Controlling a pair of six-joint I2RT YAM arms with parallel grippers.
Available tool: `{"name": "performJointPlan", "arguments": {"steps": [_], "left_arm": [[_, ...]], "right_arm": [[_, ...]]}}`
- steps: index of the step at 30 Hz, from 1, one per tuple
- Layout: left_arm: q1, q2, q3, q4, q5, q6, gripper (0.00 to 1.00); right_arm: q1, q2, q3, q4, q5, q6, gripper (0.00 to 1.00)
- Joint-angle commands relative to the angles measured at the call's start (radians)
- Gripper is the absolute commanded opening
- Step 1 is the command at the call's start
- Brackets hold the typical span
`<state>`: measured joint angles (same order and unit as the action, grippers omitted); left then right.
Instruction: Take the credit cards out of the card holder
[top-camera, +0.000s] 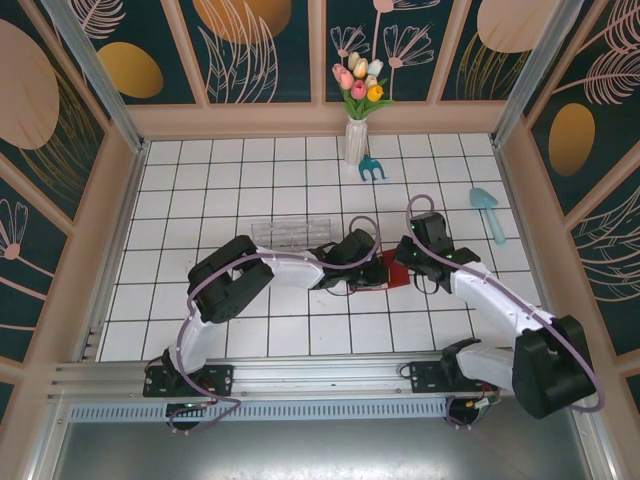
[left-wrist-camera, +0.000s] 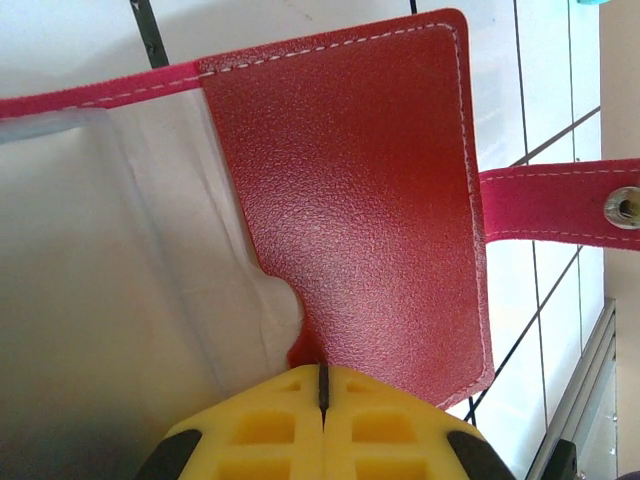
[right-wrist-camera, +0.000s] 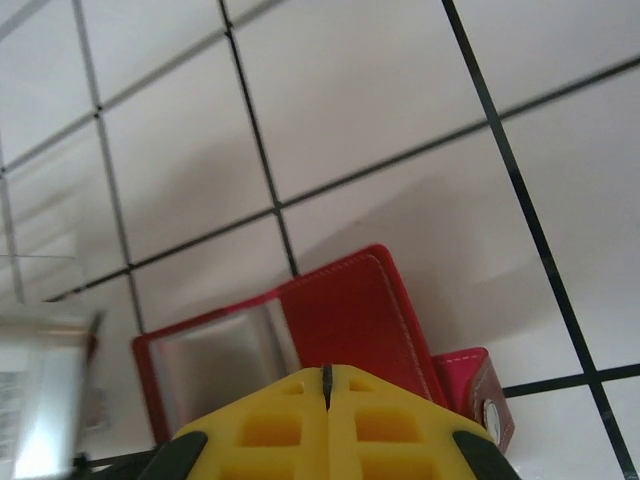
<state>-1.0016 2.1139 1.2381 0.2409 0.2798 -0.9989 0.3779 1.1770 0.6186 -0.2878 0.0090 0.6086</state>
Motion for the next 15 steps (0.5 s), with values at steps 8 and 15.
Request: {"name": "performJointPlan", "arguments": {"steps": [8, 15], "left_arm": [[-0.003, -0.219, -0.137, -0.05, -0.181, 0.001, 0.27], [0.012, -0.167, -0.169, -0.051, -0.189, -0.04, 0.37]], "right_arm": [[-0.065, 0.078, -0.118, 0.092, -0.029, -0.027, 0.0], [-0.066, 0.081, -0.14, 0.111, -0.027, -0.028, 0.0]]}}
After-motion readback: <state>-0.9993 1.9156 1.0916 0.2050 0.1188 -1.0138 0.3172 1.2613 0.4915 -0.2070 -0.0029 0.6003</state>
